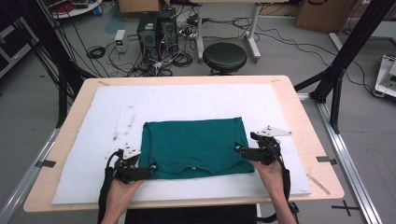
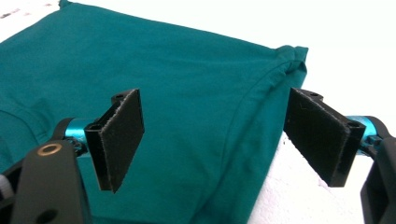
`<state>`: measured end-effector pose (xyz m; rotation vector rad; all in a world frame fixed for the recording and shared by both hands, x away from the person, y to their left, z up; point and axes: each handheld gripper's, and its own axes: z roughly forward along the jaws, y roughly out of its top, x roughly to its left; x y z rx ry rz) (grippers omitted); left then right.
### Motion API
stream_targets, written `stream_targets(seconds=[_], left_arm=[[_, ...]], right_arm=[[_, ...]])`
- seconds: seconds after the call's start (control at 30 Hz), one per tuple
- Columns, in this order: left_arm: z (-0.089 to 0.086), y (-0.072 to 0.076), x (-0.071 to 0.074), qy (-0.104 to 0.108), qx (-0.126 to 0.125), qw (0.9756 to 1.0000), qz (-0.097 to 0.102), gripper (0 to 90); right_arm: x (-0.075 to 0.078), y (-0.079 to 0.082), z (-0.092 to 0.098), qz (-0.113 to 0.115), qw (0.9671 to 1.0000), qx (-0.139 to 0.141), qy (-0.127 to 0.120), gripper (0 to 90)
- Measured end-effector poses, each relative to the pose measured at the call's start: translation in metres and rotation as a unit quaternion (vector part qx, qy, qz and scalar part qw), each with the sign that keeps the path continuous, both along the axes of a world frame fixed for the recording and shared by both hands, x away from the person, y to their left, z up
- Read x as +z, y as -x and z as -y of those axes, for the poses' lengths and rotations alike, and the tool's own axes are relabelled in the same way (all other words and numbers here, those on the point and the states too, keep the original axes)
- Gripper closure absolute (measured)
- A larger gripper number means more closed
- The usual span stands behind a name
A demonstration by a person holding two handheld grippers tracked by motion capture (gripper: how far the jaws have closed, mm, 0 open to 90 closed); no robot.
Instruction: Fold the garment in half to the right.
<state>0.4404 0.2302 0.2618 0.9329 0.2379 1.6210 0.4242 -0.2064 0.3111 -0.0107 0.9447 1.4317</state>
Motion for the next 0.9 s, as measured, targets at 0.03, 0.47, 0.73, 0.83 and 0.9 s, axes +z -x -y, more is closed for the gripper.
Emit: stream_targets(seconds=[0.03, 0.47, 0.73, 0.83, 0.9], left_arm=[[0.000, 0.000, 0.000, 0.000, 0.001, 1.0000, 0.002, 25.7], [-0.001, 0.000, -0.006, -0.043, -0.015, 0.9989, 0.014, 56.6], [-0.005, 0.000, -0.004, -0.055, -0.036, 0.9978, 0.006, 78.2], [-0.008, 0.000, -0.002, -0.057, -0.051, 0.9971, -0.003, 83.9], [-0.011, 0.000, 0.000, -0.060, -0.058, 0.9965, -0.007, 85.0]], right_arm=[[0.000, 0.001, -0.001, 0.000, 1.0000, 0.000, 0.002, 20.6], [0.003, 0.003, -0.018, -0.003, 0.9998, -0.008, 0.020, 20.7], [0.003, 0.004, -0.020, -0.010, 0.9995, -0.003, 0.029, 20.7], [0.004, 0.005, -0.025, -0.009, 0.9992, -0.005, 0.039, 20.9], [0.005, 0.006, -0.028, -0.010, 0.9988, -0.004, 0.047, 21.0]])
